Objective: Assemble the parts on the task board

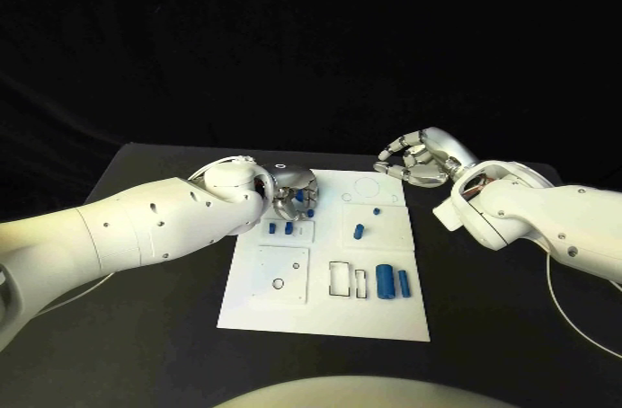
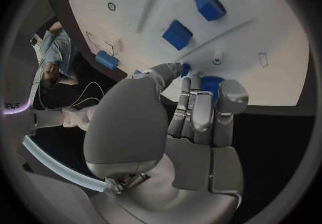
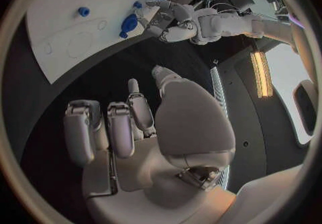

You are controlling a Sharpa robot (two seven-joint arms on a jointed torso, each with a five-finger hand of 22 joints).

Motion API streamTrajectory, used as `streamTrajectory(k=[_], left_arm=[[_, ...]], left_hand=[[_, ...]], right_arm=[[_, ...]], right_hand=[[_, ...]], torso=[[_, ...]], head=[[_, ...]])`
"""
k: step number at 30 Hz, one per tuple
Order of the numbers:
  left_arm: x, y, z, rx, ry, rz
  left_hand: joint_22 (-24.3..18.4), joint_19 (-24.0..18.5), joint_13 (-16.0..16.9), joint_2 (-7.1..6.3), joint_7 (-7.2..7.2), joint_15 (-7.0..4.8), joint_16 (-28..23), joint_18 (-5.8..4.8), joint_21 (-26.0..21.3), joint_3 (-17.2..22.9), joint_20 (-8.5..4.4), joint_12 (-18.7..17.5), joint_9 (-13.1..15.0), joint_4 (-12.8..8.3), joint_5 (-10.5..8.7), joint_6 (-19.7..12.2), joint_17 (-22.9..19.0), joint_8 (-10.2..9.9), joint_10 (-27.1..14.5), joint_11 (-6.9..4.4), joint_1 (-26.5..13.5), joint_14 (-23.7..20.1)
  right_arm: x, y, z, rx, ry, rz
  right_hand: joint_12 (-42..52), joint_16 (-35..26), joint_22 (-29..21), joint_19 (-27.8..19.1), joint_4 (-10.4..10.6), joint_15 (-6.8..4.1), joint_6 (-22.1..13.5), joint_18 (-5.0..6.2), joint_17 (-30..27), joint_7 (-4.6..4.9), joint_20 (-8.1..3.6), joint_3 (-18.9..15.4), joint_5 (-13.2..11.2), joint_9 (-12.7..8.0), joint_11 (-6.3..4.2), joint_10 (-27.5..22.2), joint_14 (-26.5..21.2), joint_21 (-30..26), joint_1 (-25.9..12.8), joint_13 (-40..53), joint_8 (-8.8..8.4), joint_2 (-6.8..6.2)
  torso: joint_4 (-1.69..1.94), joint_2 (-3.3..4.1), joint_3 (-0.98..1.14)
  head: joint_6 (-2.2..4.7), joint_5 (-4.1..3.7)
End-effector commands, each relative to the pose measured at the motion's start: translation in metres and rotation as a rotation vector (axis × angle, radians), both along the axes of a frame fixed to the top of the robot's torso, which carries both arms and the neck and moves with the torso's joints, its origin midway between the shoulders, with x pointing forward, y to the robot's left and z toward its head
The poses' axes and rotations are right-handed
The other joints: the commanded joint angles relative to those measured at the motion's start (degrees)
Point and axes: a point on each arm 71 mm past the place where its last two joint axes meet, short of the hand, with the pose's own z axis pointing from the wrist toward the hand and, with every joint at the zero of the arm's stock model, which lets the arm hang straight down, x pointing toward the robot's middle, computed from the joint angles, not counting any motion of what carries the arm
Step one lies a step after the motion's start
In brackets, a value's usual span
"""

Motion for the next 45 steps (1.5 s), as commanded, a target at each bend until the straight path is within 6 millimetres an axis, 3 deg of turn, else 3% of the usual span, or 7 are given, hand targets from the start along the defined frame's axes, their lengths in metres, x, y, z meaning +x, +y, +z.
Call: streamTrajectory(k=[1,19,21,23,26,45], left_arm=[[-0.001,-0.003,-0.002,0.001,0.002,-0.015],[0.0,-0.007,-0.01,0.013,0.026,0.002],[0.0,-0.006,-0.011,0.02,0.03,0.009],[0.001,-0.006,-0.012,0.027,0.034,0.014],[0.001,-0.005,-0.013,0.035,0.037,0.02],[0.001,-0.008,-0.014,-0.002,0.004,0.018]], left_hand=[[0.3,0.4,-0.2,0.56,-0.09,-0.11,0.3,-0.94,0.4,0.7,-0.07,-0.2,-0.2,0.0,0.02,0.7,-0.1,-0.3,0.7,0.07,0.0,0.5],[1.5,1.1,-1.3,0.97,0.12,-0.28,0.5,-1.17,1.3,2.1,-0.21,-1.0,-0.7,-0.6,-0.13,1.6,-0.4,-0.7,2.4,-0.06,0.2,1.0],[1.8,1.2,-1.5,1.35,0.23,-0.32,0.6,-1.21,1.5,2.7,-0.27,-1.1,-0.8,-1.1,-0.5,1.9,-0.3,-0.7,3.0,-0.1,0.7,1.1],[2.6,1.6,-1.7,1.95,0.32,-0.54,0.8,-1.36,2.1,3.9,-0.43,-1.0,-1.0,-2.1,-2.78,2.6,-0.3,-0.8,4.3,-0.33,1.2,1.4],[3.1,1.8,-1.7,2.39,0.28,-0.65,1.0,-1.43,2.5,4.6,-0.55,-1.0,-1.1,-2.6,-3.77,3.1,-0.2,-0.8,4.8,-0.49,1.5,1.5],[5.8,3.0,-1.6,3.48,0.02,-1.07,1.8,-1.95,4.5,6.5,-0.92,-0.5,-1.2,-4.9,-4.56,6.0,0.3,-0.3,7.7,-0.99,1.5,2.2]], right_arm=[[0.0,0.002,0.0,-0.004,-0.007,0.013],[0.0,0.002,0.0,-0.004,-0.007,0.014],[0.0,0.002,0.0,-0.004,-0.007,0.014],[0.0,0.002,0.0,-0.004,-0.007,0.015],[0.0,0.002,0.0,-0.004,-0.007,0.015],[0.0,0.003,0.0,-0.003,-0.011,0.017]], right_hand=[[-0.1,-0.3,11.5,2.8,-0.3,-0.39,-0.1,0.64,6.9,-0.18,-0.39,0.0,0.3,-0.1,-0.13,-0.3,4.0,-0.4,0.4,0.1,0.38,0.15],[-0.1,-0.3,11.5,2.8,-0.3,-0.39,-0.1,0.64,6.9,-0.18,-0.39,0.0,0.3,-0.1,-0.13,-0.3,4.0,-0.4,0.4,0.1,0.38,0.15],[-0.1,-0.3,11.5,2.8,-0.3,-0.39,-0.1,0.64,6.9,-0.18,-0.39,0.0,0.3,-0.1,-0.13,-0.3,4.0,-0.4,0.4,0.1,0.38,0.15],[-0.1,-0.3,11.5,2.8,-0.3,-0.39,-0.1,0.64,6.9,-0.18,-0.39,0.0,0.3,-0.1,-0.13,-0.3,4.0,-0.4,0.4,0.1,0.38,0.15],[-0.1,-0.3,11.5,2.8,-0.3,-0.4,0.0,0.65,7.0,-0.18,-0.39,0.0,0.4,-0.1,-0.14,-0.3,4.1,-0.4,0.5,0.1,0.45,0.2],[0.0,-0.3,11.5,2.8,-0.2,-0.4,0.0,0.64,6.9,-0.19,-0.4,0.0,0.4,-0.1,-0.14,-0.2,4.0,-0.4,0.5,0.2,0.5,0.25]], torso=[[-0.04,0.01,-0.02],[-0.04,-0.02,0.03],[-0.04,0.0,0.04],[-0.05,-0.01,0.03],[-0.04,-0.02,0.02],[0.11,-0.12,-0.01]], head=[[0.02,-0.16],[-0.27,-0.25],[-0.23,-0.31],[-0.23,-0.33],[-0.3,-0.43],[-0.58,-0.45]])
